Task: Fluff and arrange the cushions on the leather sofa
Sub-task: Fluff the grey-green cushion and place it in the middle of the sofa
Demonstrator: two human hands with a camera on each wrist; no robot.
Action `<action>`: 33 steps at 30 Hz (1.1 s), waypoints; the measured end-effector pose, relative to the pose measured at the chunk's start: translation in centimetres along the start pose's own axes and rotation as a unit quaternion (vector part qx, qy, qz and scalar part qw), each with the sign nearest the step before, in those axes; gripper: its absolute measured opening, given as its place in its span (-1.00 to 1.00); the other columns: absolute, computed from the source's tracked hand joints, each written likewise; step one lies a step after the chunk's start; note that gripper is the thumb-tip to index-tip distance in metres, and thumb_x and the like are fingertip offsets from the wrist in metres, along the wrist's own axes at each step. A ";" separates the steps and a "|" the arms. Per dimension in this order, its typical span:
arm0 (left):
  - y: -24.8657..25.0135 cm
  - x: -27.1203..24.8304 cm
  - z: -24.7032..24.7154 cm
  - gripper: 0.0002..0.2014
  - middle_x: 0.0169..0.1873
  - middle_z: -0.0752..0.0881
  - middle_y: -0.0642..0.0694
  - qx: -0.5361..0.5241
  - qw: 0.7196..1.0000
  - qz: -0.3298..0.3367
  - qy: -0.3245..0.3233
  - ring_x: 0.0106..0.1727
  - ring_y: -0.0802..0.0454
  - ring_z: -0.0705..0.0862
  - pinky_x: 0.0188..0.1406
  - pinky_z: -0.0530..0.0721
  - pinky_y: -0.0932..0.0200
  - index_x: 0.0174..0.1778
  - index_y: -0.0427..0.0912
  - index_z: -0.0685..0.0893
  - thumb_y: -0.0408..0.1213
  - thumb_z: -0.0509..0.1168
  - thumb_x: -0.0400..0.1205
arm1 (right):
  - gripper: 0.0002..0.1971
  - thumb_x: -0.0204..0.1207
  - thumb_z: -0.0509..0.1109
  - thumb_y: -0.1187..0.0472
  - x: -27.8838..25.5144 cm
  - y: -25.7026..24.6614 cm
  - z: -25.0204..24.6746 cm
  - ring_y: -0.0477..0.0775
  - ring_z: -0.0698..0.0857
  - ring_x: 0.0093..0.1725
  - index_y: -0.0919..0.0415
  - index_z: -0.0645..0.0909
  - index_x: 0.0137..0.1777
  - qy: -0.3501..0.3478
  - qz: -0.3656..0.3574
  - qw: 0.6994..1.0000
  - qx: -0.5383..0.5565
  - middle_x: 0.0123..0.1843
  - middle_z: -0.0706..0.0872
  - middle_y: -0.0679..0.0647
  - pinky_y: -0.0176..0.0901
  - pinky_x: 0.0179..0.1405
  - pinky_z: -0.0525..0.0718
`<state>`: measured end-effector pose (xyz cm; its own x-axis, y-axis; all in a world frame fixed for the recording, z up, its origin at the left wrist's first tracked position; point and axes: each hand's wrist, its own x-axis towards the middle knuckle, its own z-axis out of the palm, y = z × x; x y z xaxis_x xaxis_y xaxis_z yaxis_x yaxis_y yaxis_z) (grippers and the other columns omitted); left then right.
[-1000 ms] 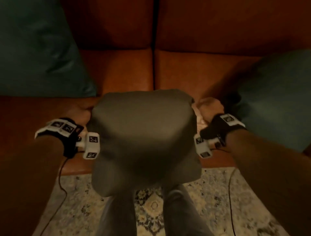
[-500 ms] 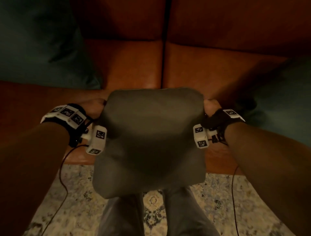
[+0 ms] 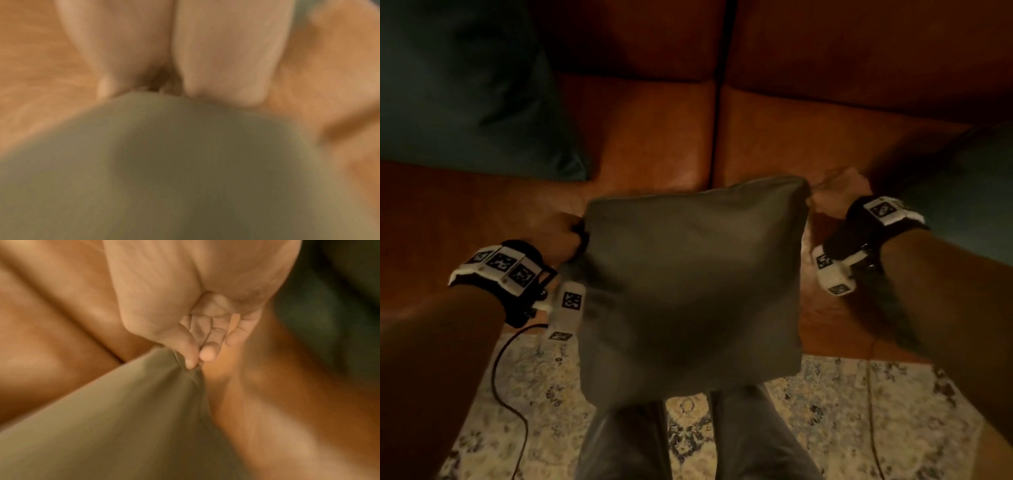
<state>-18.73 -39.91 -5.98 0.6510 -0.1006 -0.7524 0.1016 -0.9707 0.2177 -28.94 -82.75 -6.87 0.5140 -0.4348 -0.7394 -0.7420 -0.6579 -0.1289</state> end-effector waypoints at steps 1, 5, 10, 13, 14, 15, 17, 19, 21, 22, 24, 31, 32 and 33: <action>-0.6 0.6 -0.1 -0.88 0.01 0.74 -0.36 -0.075 0.994 -0.032 0.073 -0.02 -0.29 0.67 0.04 0.60 -0.15 -0.09 -0.26 0.70 -0.40 0.24 0.64 | -0.94 0.58 0.37 0.18 0.2 0.1 -0.8 0.10 0.64 0.01 0.13 0.66 -0.06 0.020 -0.009 1.000 0.000 0.01 0.70 0.04 -0.01 0.03 0.57; -1.1 0.0 0.6 -0.70 0.06 0.71 -0.40 -0.259 0.929 -0.149 0.217 0.13 -0.32 0.68 0.11 0.61 -0.14 0.16 -0.42 0.67 -0.25 0.20 0.71 | -0.81 0.60 0.30 0.32 0.1 -0.1 -0.6 0.10 0.69 0.20 0.03 0.69 0.02 0.062 0.012 0.943 0.326 0.16 0.73 0.01 -0.01 0.31 0.62; 0.6 -0.6 0.0 -0.84 0.06 0.69 -0.43 -0.151 0.978 -0.064 0.129 0.13 -0.33 0.65 0.12 0.54 -0.10 -0.01 -0.25 0.57 -0.23 0.35 0.65 | -0.65 0.55 0.50 0.22 0.6 -1.1 0.1 0.20 0.70 0.29 0.08 0.59 0.32 -0.064 0.052 0.860 0.504 0.33 0.71 0.13 0.15 0.29 0.67; -0.4 0.1 -2.4 -0.73 0.11 0.69 -0.43 -0.030 0.986 -0.051 0.153 0.19 -0.40 0.63 0.13 0.54 -0.15 0.10 -0.31 0.64 -0.17 0.38 0.62 | -0.77 0.58 0.47 0.19 0.5 -1.7 -0.6 0.27 0.63 0.38 0.04 0.63 0.21 -0.107 0.030 0.906 0.409 0.34 0.69 0.13 0.30 0.52 0.48; -1.0 0.4 -2.9 -0.68 0.10 0.69 -0.41 -0.027 0.984 -0.054 0.168 0.17 -0.40 0.64 0.10 0.55 -0.15 0.13 -0.30 0.64 -0.14 0.40 0.60 | -0.79 0.61 0.43 0.18 0.2 -1.7 -1.0 0.25 0.61 0.41 0.07 0.63 0.22 -0.131 0.031 0.907 0.399 0.35 0.68 0.12 0.25 0.56 0.43; -1.7 1.0 -2.9 -0.65 0.09 0.70 -0.37 -0.045 0.983 -0.045 0.172 0.16 -0.37 0.65 0.10 0.56 -0.15 0.14 -0.30 0.63 -0.12 0.43 0.58 | -0.71 0.59 0.45 0.10 0.2 -1.4 -1.4 0.24 0.59 0.43 0.10 0.61 0.28 -0.152 0.038 0.904 0.397 0.37 0.67 0.12 0.22 0.58 0.40; -2.5 1.5 -2.6 -0.68 0.10 0.74 -0.33 -0.132 0.983 0.005 0.130 0.19 -0.29 0.69 0.25 0.60 -0.18 0.16 -0.33 0.68 -0.24 0.46 0.56 | -0.31 0.30 0.62 -0.19 0.2 -0.7 -1.7 0.21 0.61 0.42 0.06 0.57 0.39 -0.158 0.052 0.902 0.398 0.39 0.67 0.11 0.22 0.54 0.44; -3.1 1.7 -1.9 -0.71 0.17 0.72 -0.36 -0.237 0.966 0.061 0.079 0.26 -0.28 0.68 0.38 0.56 -0.24 0.20 -0.38 0.69 -0.42 0.42 0.57 | -0.42 0.29 0.61 -0.13 0.6 -0.1 -1.6 0.18 0.67 0.34 0.01 0.62 0.29 -0.141 0.022 0.908 0.393 0.34 0.70 0.10 0.21 0.48 0.51; -3.1 1.6 -2.3 -0.76 0.14 0.76 -0.28 -0.324 0.941 0.077 0.056 0.23 -0.17 0.72 0.34 0.62 -0.10 0.18 -0.26 0.74 -0.47 0.36 0.60 | -0.63 0.44 0.55 0.10 1.5 -0.2 -1.3 0.24 0.68 0.31 0.07 0.64 0.24 -0.118 0.001 0.919 0.377 0.33 0.70 0.16 0.25 0.44 0.56; -3.0 1.5 -2.7 -0.79 0.00 0.82 -0.14 -0.339 0.937 0.058 0.060 0.10 -0.01 0.78 0.19 0.70 0.08 0.04 -0.13 0.81 -0.46 0.32 0.63 | -0.65 0.50 0.52 0.15 1.9 -0.4 -1.2 0.27 0.68 0.30 0.10 0.62 0.28 -0.107 -0.001 0.926 0.361 0.33 0.69 0.17 0.28 0.41 0.59; -2.5 1.5 -3.5 -0.68 -0.37 0.81 0.13 -0.328 0.942 0.013 0.069 -0.24 0.22 0.77 -0.15 0.70 0.32 -0.27 -0.05 0.80 -0.46 0.25 0.67 | -0.67 0.58 0.46 0.16 2.5 -0.8 -1.2 0.29 0.67 0.29 0.07 0.60 0.33 -0.088 -0.001 0.940 0.329 0.32 0.68 0.14 0.34 0.31 0.65; -1.3 3.4 -3.7 -0.73 -0.10 0.68 -0.20 -0.026 0.987 -0.035 0.155 -0.01 -0.16 0.65 -0.06 0.54 0.03 -0.04 -0.22 0.64 -0.12 0.49 0.52 | -0.77 0.51 0.49 -0.05 0.8 -1.5 -0.5 0.36 0.69 0.27 0.03 0.71 0.08 -0.059 0.005 0.934 0.354 0.29 0.72 0.25 0.42 0.36 0.59; -1.3 3.4 -3.4 -0.69 -0.08 0.70 -0.18 -0.060 0.981 -0.054 0.174 0.01 -0.14 0.66 -0.05 0.55 0.04 -0.04 -0.22 0.66 -0.06 0.49 0.51 | -0.67 0.40 0.51 -0.17 0.4 -1.5 -0.6 0.39 0.69 0.28 0.05 0.72 -0.02 -0.053 0.004 0.933 0.355 0.28 0.73 0.30 0.39 0.37 0.60; -1.7 3.4 -3.1 -0.66 -0.06 0.72 -0.17 -0.102 0.974 -0.074 0.187 0.04 -0.14 0.68 -0.02 0.57 0.04 -0.01 -0.21 0.67 -0.02 0.49 0.50 | -0.60 0.39 0.49 -0.22 0.0 -1.6 -0.6 0.40 0.69 0.29 0.12 0.72 -0.02 -0.050 -0.001 0.934 0.354 0.28 0.72 0.34 0.31 0.35 0.63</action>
<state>-14.36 -37.93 -7.00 0.8424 0.1605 -0.5144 0.3378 -0.9010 0.2721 -27.52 -82.08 -6.28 0.4992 -0.3514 -0.7921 -0.8578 -0.0714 -0.5090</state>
